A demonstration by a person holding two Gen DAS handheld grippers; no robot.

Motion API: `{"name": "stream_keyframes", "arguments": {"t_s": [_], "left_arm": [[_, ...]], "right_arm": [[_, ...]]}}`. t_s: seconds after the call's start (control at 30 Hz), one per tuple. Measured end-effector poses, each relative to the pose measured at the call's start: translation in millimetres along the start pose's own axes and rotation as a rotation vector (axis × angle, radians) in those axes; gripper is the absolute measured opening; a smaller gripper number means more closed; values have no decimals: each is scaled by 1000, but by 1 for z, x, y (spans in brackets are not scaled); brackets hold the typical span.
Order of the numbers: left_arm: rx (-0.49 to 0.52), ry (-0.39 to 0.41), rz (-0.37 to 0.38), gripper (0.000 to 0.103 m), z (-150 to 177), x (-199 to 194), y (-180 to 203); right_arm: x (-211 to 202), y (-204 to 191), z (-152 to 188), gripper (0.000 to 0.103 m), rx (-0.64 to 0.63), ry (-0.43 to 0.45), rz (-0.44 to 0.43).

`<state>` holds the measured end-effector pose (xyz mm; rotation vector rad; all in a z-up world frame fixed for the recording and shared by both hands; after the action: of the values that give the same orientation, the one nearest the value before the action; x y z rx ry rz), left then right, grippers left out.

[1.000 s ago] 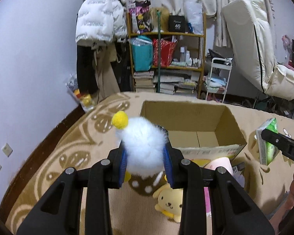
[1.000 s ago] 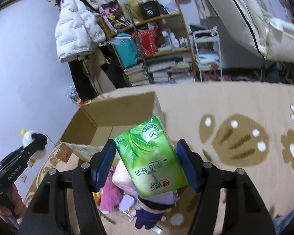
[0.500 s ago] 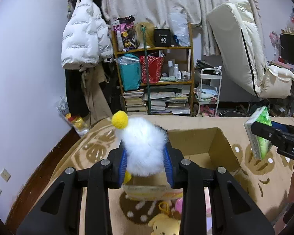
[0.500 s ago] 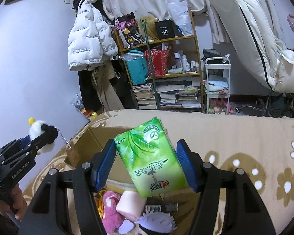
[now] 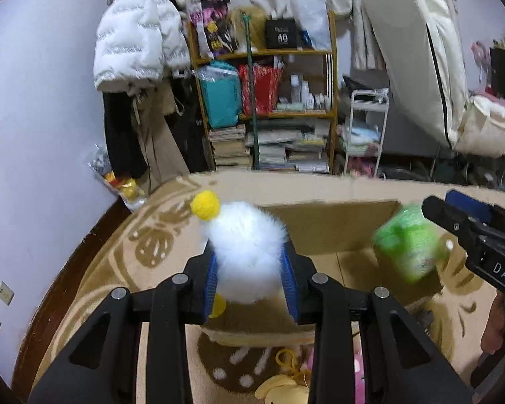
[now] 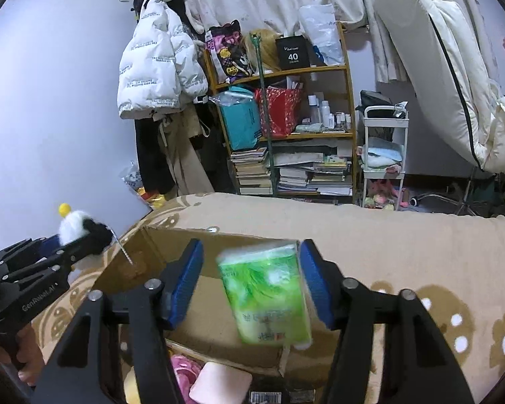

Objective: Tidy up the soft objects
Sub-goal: 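Carry chick and tissue pack into the box and open both tools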

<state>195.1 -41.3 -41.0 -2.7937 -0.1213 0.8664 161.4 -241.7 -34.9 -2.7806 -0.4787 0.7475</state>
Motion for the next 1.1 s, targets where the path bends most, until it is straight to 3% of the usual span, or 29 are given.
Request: {"name": "stream_keyframes", "arguments": {"t_s": [0.27, 0.33, 0.4, 0.6, 1.1], "left_arm": [[37, -94, 19, 36, 19, 23, 19], [39, -92, 9, 50, 21, 23, 19], [33, -78, -11, 58, 21, 22, 17], [12, -94, -25, 65, 22, 20, 9], [-40, -91, -36, 88, 25, -12, -11]], "right_arm": [[16, 11, 11, 61, 30, -41, -22], [17, 14, 12, 61, 30, -47, -16], [18, 17, 13, 61, 32, -53, -3], [20, 26, 14, 62, 63, -74, 4], [-8, 30, 24, 99, 113, -99, 29]]}}
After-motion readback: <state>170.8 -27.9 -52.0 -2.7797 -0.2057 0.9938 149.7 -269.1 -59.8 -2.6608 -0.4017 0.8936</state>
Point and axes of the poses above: each gripper's, at about its wrist camera, not at the fingertips, and x roughly the way its jaws point, y to its right, z to its underside, the point moved 6 cm from there along x, roughly the way its jaws point, and after that the axes turned 13 degrees about -z, right-handed, at the moved point
